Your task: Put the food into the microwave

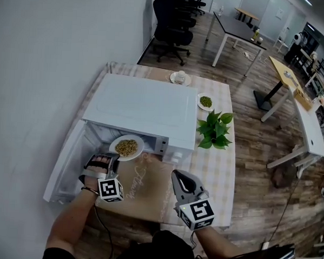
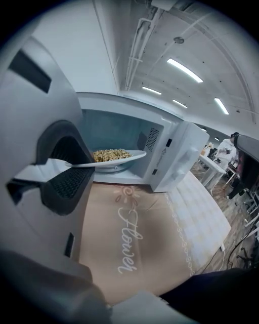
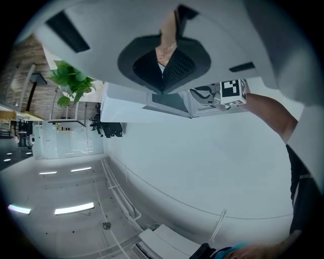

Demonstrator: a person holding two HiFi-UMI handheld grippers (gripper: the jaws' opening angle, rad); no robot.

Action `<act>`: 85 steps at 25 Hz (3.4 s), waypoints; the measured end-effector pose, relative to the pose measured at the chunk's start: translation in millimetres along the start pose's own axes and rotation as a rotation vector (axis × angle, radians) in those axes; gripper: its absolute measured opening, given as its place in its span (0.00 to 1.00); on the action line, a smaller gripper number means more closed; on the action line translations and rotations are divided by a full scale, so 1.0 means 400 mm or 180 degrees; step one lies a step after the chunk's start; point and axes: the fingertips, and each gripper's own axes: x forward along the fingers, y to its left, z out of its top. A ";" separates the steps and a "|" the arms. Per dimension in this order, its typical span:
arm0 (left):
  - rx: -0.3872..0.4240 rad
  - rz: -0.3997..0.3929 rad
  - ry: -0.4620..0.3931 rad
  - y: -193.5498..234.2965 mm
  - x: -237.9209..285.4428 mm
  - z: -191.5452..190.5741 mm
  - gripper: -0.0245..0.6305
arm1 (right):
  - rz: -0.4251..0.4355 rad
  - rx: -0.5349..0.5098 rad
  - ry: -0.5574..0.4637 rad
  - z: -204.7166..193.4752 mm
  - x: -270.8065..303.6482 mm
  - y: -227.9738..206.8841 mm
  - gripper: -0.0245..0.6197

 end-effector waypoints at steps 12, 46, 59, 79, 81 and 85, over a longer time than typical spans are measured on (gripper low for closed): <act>0.0111 -0.0110 0.0180 -0.033 0.130 -0.027 0.07 | -0.0090 0.0130 0.0127 -0.058 0.015 -0.056 0.05; 0.0545 -0.0287 0.0199 -0.066 0.306 -0.032 0.14 | -0.0079 0.0203 0.0262 -0.114 0.042 -0.087 0.05; 0.0465 -0.0373 -0.0056 -0.067 0.253 0.009 0.25 | -0.0006 0.0201 0.0262 -0.108 0.051 -0.063 0.05; 0.0243 -0.0395 0.0010 -0.047 0.301 -0.003 0.09 | -0.0027 0.0279 0.0319 -0.136 0.049 -0.075 0.05; 0.0238 -0.0418 -0.0007 -0.045 0.300 -0.001 0.09 | -0.0009 0.0281 0.0323 -0.137 0.051 -0.074 0.05; 0.0241 -0.0445 0.0004 -0.042 0.299 0.003 0.09 | 0.0028 0.0287 0.0328 -0.139 0.055 -0.072 0.05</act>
